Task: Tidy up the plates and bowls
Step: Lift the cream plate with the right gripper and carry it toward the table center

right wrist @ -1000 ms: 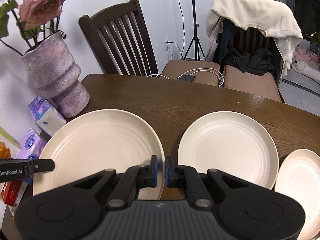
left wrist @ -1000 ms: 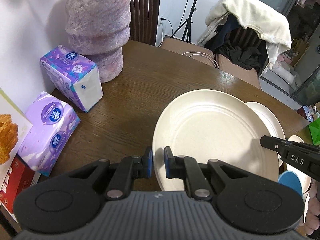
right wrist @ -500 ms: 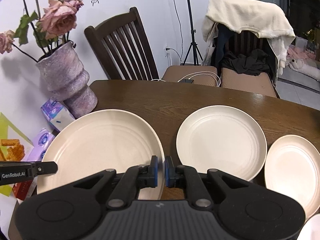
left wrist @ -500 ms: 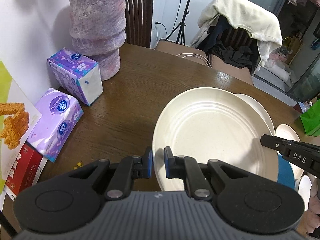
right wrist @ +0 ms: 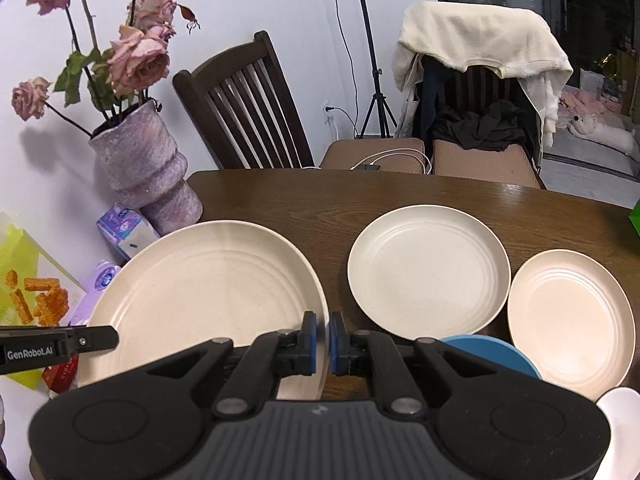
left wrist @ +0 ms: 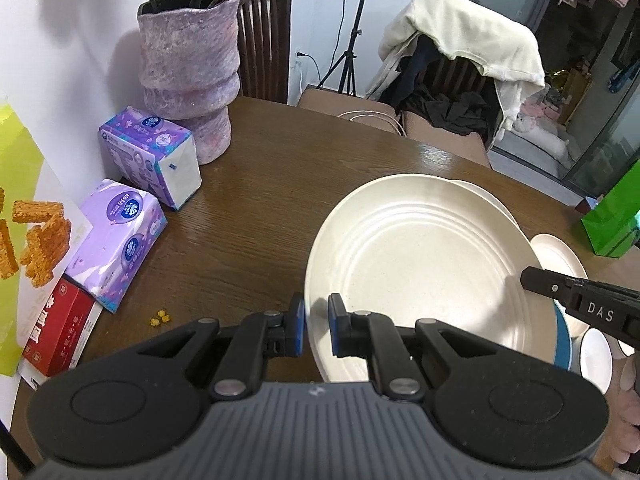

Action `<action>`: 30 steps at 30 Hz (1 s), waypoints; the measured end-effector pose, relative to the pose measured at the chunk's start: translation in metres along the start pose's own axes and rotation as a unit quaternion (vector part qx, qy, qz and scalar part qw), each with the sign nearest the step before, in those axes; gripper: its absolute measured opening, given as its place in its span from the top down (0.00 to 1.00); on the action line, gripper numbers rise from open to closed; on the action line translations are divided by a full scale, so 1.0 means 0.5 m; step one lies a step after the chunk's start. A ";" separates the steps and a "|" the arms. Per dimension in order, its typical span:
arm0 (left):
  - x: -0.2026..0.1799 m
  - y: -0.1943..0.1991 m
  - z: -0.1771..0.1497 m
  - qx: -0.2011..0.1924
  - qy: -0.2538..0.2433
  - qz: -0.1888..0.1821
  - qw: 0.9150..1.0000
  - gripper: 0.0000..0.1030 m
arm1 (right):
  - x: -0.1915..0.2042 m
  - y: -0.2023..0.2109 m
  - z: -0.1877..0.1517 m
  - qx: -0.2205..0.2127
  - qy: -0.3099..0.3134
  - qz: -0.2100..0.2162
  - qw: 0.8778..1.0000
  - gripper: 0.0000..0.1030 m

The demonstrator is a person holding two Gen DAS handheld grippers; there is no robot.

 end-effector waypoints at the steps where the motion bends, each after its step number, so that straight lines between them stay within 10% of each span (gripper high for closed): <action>1: -0.002 0.004 -0.003 0.000 -0.001 0.000 1.000 0.88 | -0.001 0.005 -0.004 -0.002 -0.002 0.000 1.000 0.93; 30: -0.072 0.107 -0.112 -0.006 -0.043 -0.028 0.999 0.88 | -0.031 0.155 -0.134 -0.036 -0.037 -0.009 0.999 0.93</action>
Point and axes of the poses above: each gripper's, at about its wrist camera, not at the fingertips, and y roughly against the way its jaws point, x to its left, z to its top, the point moved 9 cm from there along -y, roughly the way its jaws point, and after that the axes turned 13 degrees about x, right-handed, at the moved point
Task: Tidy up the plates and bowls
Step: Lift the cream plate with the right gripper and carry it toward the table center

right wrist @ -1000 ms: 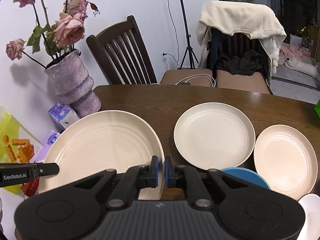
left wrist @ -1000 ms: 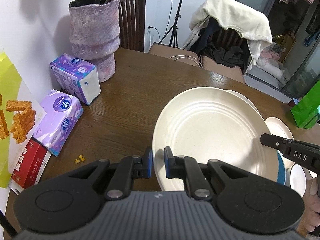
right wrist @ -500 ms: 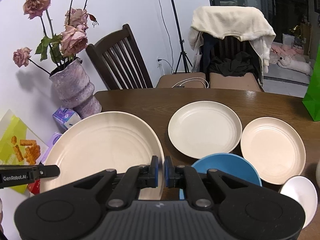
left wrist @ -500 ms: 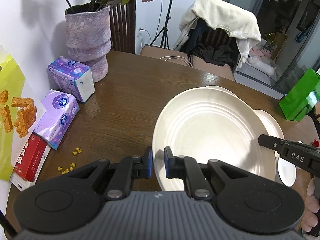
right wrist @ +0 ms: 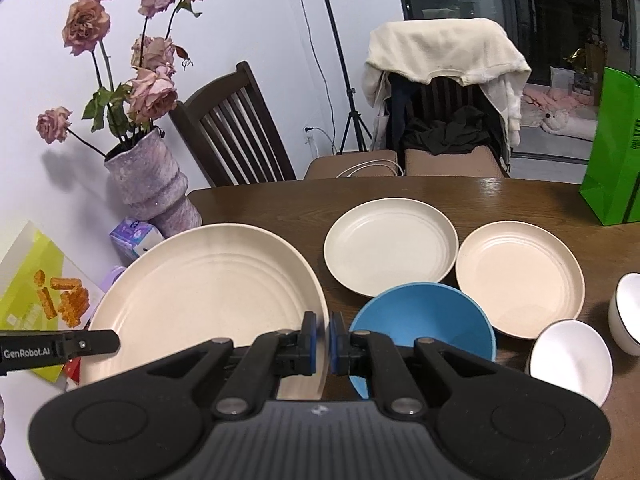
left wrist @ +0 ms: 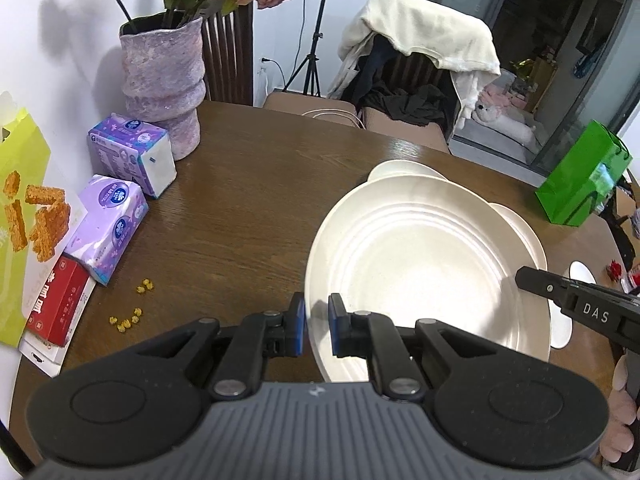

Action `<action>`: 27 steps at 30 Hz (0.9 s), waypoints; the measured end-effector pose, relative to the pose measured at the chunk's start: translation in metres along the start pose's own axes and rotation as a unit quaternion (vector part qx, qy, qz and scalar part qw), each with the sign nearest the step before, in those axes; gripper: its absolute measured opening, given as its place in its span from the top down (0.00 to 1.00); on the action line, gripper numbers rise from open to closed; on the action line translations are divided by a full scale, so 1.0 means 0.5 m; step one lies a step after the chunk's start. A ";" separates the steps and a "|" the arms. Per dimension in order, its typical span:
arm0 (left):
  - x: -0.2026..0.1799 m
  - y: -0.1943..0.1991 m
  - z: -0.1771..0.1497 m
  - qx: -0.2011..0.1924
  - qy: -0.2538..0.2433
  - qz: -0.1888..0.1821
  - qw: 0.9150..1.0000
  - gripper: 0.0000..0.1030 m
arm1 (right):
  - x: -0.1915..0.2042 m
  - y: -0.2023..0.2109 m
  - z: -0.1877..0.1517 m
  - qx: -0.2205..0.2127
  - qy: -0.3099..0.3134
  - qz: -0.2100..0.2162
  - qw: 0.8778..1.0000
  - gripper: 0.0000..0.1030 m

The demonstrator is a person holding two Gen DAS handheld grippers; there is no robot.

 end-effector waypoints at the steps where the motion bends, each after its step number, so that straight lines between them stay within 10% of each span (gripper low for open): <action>1: -0.003 0.003 -0.003 -0.001 -0.002 -0.001 1.000 0.88 | -0.001 0.006 -0.004 -0.001 -0.001 0.000 1.000 0.93; 27: -0.076 0.050 -0.110 0.003 -0.034 -0.033 0.999 0.88 | -0.049 0.129 -0.130 -0.018 -0.022 -0.031 0.999 0.93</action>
Point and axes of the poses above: each gripper's, at about its wrist camera, not at the fingertips, and y roughly against the way its jaws point, x to its left, z to its top, the point moved 9 cm from there along -y, roughly the way its jaws point, and after that the axes turned 13 degrees about x, right-handed, at the moved point
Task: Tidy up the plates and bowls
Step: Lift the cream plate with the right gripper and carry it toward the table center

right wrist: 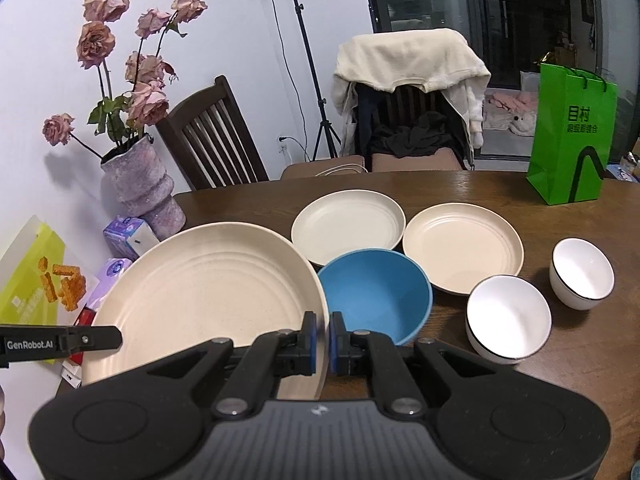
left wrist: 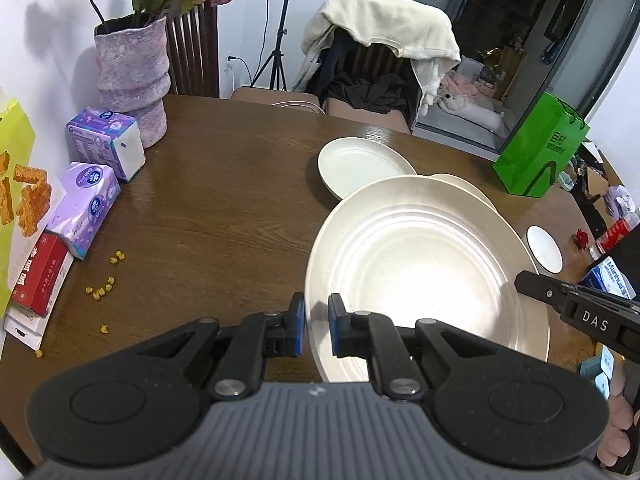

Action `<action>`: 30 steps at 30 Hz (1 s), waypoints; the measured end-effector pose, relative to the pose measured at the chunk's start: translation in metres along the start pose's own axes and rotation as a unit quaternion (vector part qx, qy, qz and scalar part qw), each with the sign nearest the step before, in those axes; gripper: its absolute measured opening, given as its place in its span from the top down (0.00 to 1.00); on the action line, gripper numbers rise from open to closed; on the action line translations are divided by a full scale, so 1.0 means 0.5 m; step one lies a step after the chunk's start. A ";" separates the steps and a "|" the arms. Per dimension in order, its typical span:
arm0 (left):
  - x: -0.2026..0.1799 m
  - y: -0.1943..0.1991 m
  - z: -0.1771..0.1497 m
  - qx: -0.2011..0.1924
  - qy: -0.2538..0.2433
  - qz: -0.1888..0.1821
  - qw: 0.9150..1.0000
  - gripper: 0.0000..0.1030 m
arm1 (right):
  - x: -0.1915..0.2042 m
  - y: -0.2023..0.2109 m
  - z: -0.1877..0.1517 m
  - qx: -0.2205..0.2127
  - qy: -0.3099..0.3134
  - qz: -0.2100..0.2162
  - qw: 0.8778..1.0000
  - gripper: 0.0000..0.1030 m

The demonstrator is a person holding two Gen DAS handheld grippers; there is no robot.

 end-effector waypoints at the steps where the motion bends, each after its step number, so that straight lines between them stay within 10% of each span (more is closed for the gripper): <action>1: -0.002 0.001 -0.004 0.000 -0.001 -0.001 1.000 0.88 | -0.001 0.004 -0.005 -0.001 -0.001 -0.001 1.000 0.93; 30: -0.104 -0.028 -0.130 0.025 -0.052 -0.018 0.998 0.88 | -0.102 0.061 -0.155 0.008 -0.043 -0.030 0.999 0.93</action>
Point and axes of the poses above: each gripper's, at about its wrist camera, not at the fingertips, and y roughly against the way its jaws point, x to its left, z to its top, the point moved 9 cm from there along -y, roughly the way its jaws point, and after that the axes turned 13 degrees about x, right-handed, at the moved point
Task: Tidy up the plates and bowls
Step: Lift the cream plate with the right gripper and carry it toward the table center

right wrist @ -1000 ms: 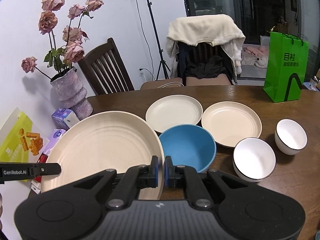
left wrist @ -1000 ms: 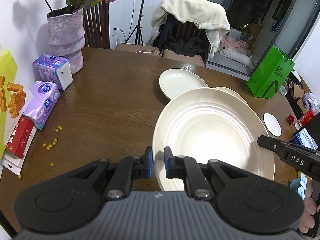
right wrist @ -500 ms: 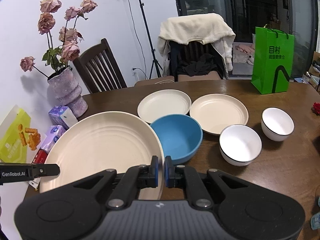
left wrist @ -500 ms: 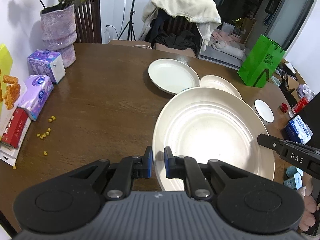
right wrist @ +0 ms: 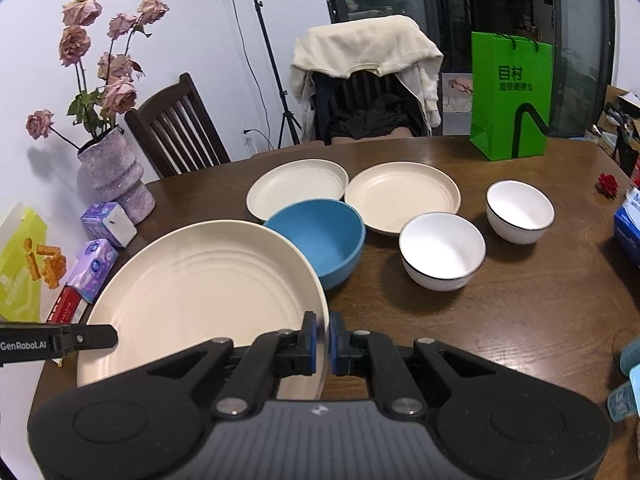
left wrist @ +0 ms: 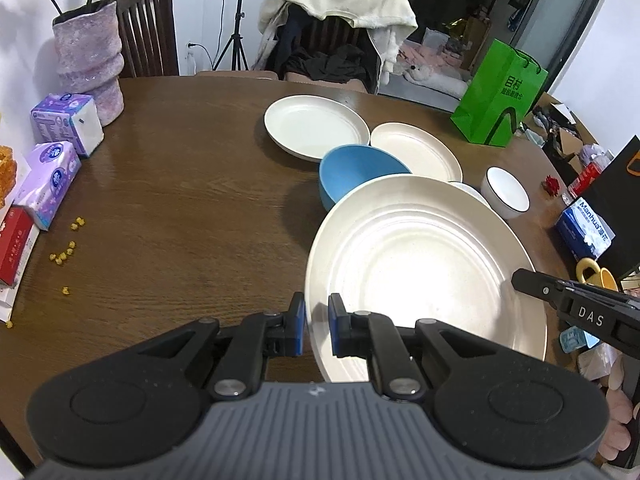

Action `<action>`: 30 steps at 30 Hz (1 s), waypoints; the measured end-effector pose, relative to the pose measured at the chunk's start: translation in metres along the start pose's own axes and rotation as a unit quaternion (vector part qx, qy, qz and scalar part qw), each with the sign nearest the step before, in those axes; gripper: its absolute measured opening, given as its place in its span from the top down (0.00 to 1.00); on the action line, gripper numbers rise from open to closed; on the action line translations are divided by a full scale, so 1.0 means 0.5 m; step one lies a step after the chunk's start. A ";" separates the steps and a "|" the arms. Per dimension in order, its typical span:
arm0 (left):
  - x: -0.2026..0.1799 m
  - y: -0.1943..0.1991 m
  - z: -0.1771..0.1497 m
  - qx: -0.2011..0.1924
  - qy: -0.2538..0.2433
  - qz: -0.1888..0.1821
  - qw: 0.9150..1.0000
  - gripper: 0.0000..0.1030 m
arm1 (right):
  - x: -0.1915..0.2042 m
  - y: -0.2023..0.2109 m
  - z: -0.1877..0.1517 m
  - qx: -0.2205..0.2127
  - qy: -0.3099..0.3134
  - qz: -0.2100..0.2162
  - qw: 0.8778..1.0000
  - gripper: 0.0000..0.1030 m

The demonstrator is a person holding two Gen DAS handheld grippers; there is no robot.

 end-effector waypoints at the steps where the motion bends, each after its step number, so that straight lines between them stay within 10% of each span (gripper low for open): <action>1: -0.003 -0.002 -0.003 0.000 -0.001 0.000 1.000 0.88 | -0.005 0.000 -0.005 0.001 -0.002 0.000 1.000 0.93; 30: -0.053 -0.147 -0.100 0.064 -0.028 0.004 0.998 0.88 | -0.105 -0.080 -0.137 0.053 -0.034 -0.028 0.998 0.93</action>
Point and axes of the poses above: each gripper's, at about its wrist camera, not at the fingertips, and y roughly against the way its jaws point, x to its left, z to its top, the point moved 9 cm from there along -y, roughly the way its jaws point, and after that the axes turned 13 degrees about x, right-handed, at the moved point
